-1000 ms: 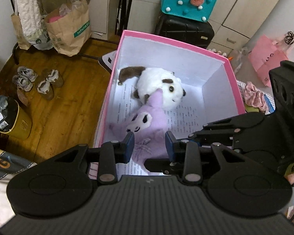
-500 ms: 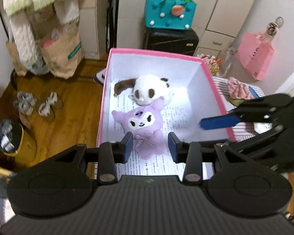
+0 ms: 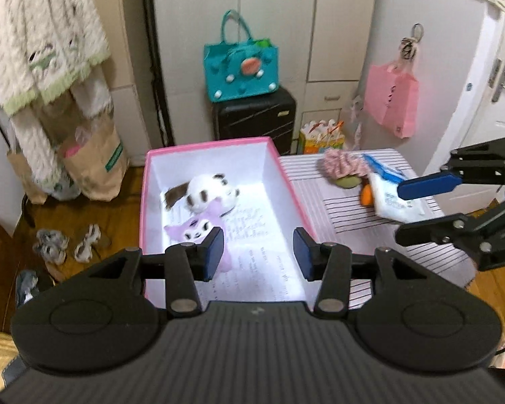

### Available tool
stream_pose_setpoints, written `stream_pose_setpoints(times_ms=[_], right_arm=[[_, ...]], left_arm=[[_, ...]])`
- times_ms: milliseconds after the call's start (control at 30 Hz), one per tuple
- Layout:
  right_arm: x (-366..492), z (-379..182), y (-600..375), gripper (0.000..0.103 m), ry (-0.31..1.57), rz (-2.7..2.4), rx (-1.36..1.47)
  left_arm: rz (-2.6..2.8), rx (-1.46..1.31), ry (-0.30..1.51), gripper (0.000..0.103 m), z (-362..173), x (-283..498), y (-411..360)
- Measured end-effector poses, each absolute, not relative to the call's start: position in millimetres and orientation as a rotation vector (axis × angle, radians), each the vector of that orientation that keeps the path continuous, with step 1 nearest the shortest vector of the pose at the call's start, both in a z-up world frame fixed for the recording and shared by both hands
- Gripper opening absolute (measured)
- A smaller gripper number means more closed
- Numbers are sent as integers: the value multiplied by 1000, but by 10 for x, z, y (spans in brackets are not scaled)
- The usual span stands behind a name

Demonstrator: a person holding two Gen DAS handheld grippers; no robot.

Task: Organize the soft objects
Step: 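Open the left tool to drop the purple plush and withdraw, then move the left tool to the white SOFT COTTON pack and grasp it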

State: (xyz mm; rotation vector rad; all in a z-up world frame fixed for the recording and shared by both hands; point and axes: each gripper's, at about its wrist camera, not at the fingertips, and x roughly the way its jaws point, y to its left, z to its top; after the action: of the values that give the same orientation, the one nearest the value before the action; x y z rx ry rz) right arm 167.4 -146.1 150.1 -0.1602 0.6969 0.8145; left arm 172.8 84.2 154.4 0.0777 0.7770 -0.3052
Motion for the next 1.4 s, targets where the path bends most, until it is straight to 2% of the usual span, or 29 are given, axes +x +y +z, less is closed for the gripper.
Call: stream_pose_setpoints(times_ms=[233, 433, 567, 900, 1400], right_arm=[[1313, 1435, -2041, 55, 644, 746, -121], [1139, 1247, -2422, 56, 651, 639, -103], [1054, 1185, -2592, 61, 636, 575, -100], [1190, 966, -3108, 65, 640, 455, -51], [1739, -18, -3639, 72, 611, 397, 61]], left_arm=[[-399, 72, 722, 54, 1497, 1519, 499], [-480, 88, 674, 55, 1251, 1475, 107], [-538, 108, 642, 55, 1104, 1464, -184], [-612, 118, 588, 58, 901, 1546, -869], [-507, 102, 604, 56, 150, 2084, -1528]])
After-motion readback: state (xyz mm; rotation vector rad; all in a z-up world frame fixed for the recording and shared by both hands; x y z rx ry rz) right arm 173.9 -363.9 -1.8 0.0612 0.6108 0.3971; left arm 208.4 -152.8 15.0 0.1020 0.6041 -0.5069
